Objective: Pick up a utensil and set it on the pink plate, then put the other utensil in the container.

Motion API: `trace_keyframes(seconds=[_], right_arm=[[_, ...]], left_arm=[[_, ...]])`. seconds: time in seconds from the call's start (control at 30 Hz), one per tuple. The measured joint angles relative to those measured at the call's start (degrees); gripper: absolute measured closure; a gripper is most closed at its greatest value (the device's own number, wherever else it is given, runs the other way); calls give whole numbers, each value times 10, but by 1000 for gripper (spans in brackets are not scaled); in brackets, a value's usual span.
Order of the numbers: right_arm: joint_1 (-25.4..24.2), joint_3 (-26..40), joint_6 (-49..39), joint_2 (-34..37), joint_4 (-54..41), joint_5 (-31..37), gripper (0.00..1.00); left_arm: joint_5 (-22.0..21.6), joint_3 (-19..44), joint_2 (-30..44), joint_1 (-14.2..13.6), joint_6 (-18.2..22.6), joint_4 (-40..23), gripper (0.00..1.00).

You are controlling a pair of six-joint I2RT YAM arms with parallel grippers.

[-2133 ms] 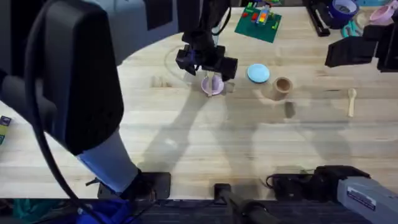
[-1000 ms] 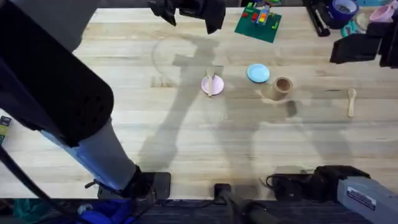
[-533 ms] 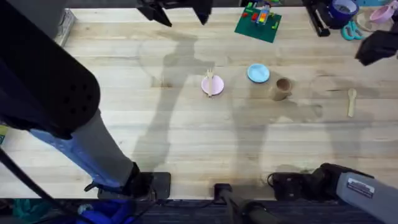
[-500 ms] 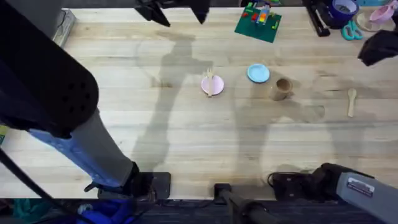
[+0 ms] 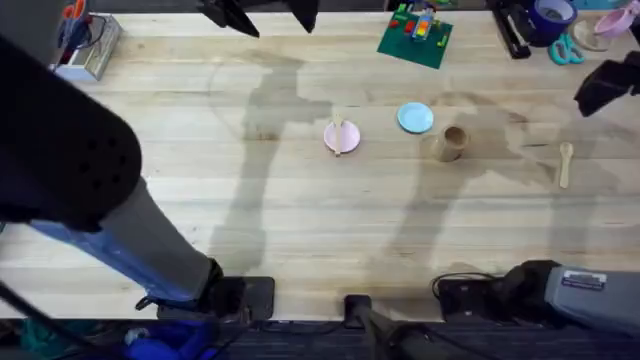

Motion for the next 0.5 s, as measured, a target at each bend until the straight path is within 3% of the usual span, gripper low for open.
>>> trace_keyframes(seconds=[0.5], right_arm=[[-7, 0, -22, 168, 37, -35, 5]], left_arm=[[0, 0, -19, 0, 19, -21, 7]])
